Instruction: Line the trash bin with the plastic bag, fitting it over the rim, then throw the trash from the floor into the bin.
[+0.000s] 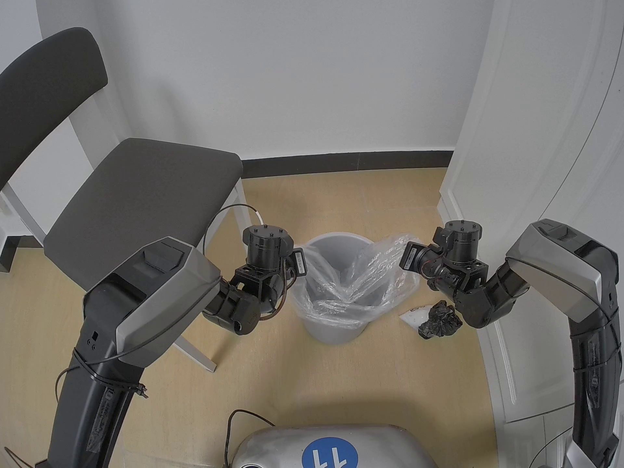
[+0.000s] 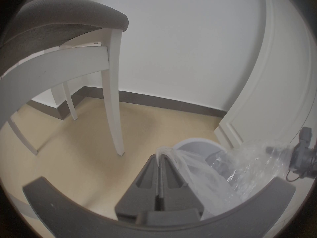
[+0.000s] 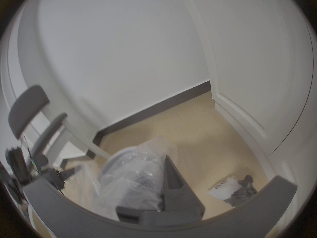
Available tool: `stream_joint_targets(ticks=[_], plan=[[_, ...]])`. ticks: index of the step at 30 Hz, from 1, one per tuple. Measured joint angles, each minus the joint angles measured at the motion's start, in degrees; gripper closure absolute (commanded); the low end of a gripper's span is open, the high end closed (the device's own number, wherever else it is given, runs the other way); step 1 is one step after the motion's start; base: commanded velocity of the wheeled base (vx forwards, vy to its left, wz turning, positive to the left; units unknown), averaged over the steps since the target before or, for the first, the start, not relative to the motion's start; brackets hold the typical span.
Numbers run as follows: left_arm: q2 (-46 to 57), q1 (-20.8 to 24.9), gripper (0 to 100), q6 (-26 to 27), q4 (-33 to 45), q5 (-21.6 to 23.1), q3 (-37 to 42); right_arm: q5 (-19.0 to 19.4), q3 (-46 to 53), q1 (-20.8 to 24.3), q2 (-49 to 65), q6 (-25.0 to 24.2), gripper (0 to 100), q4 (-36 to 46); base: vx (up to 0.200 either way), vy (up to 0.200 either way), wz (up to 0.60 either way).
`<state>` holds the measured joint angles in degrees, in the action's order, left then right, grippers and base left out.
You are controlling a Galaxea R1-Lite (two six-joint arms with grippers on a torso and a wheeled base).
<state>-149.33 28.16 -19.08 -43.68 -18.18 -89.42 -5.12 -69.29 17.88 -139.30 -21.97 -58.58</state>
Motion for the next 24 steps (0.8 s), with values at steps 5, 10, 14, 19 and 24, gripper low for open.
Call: stream_joint_targets(ticks=[5,10,14,19,24], plan=[[2.0,-1.2,100,1.6,1.6,-0.1,1.7,-1.1,0.8,-1.2,0.7,2.8,100,6.2,0.0,0.0,0.0],[3.7,-1.4,100,2.7,2.9,-0.1,3.6,-3.2,1.8,-1.3,2.4,5.7,100,14.4,0.0,0.0,0.0],[5.0,-1.2,100,3.4,4.3,-0.1,5.1,-4.4,3.1,-0.9,4.7,7.1,100,19.1,0.0,0.0,0.0],[6.3,-1.2,100,3.7,5.7,-0.1,6.1,-4.7,4.7,-0.6,7.9,8.3,100,22.0,0.0,0.0,0.0],[8.0,-1.3,100,4.2,6.9,-0.1,7.3,-4.7,6.2,-0.3,12.0,8.7,100,26.8,0.0,0.0,0.0]])
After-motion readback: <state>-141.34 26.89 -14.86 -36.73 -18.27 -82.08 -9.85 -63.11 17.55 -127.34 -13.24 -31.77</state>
